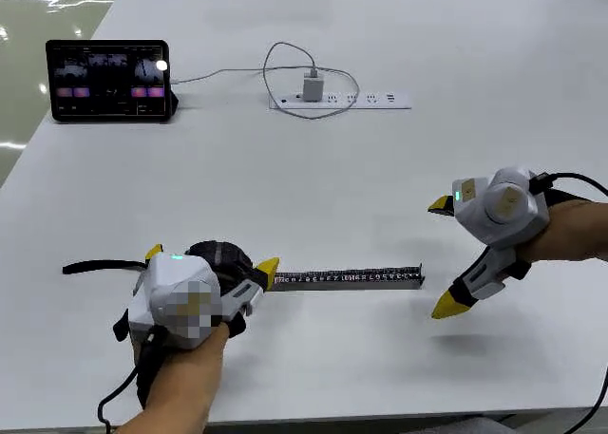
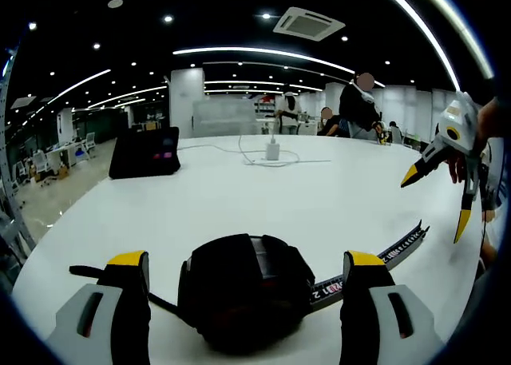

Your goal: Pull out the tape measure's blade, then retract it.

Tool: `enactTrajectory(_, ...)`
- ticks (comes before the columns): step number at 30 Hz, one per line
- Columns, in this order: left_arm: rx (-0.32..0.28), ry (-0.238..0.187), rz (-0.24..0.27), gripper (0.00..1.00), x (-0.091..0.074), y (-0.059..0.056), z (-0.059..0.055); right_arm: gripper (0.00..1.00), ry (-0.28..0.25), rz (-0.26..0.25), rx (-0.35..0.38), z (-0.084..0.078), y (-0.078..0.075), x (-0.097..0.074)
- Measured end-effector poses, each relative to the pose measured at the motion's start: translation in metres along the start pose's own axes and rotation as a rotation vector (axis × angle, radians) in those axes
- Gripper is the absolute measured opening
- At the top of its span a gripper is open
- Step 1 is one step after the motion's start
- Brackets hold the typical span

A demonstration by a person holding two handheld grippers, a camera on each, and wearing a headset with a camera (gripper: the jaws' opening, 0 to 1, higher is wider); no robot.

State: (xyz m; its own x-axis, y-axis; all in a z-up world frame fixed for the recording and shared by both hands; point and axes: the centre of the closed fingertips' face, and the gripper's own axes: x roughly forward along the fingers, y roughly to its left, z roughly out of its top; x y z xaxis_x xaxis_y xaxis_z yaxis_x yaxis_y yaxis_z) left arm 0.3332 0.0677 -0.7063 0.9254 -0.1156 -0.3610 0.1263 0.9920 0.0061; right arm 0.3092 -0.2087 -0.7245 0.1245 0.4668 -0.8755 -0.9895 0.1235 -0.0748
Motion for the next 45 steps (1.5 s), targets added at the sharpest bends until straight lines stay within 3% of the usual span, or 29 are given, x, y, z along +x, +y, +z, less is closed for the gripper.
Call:
enactTrajectory(6, 0.04, 0.019, -0.025, 0.99, 0.003, -0.005, -0.005, 0.96, 0.03, 0.025, -0.03, -0.004, 0.003, 0.008)
enactTrajectory(13, 0.032, 0.016, -0.023, 0.99, 0.002, -0.005, -0.004, 0.9, 0.03, 0.041, -0.041, -0.002, 0.004, 0.012)
enactTrajectory(21, 0.031, 0.013, -0.018, 0.99, 0.002, -0.003, -0.003, 0.69, 0.018, 0.066, -0.06, 0.002, 0.005, 0.016)
enactTrajectory(36, 0.019, 0.016, -0.014, 0.99, 0.002, -0.002, -0.004, 0.4, 0.055, 0.115, -0.067, -0.004, 0.01, 0.021)
enactTrajectory(45, 0.013, 0.014, -0.013, 0.99, 0.002, -0.002, -0.004, 0.28, 0.077, 0.122, -0.068, -0.008, 0.007, 0.024)
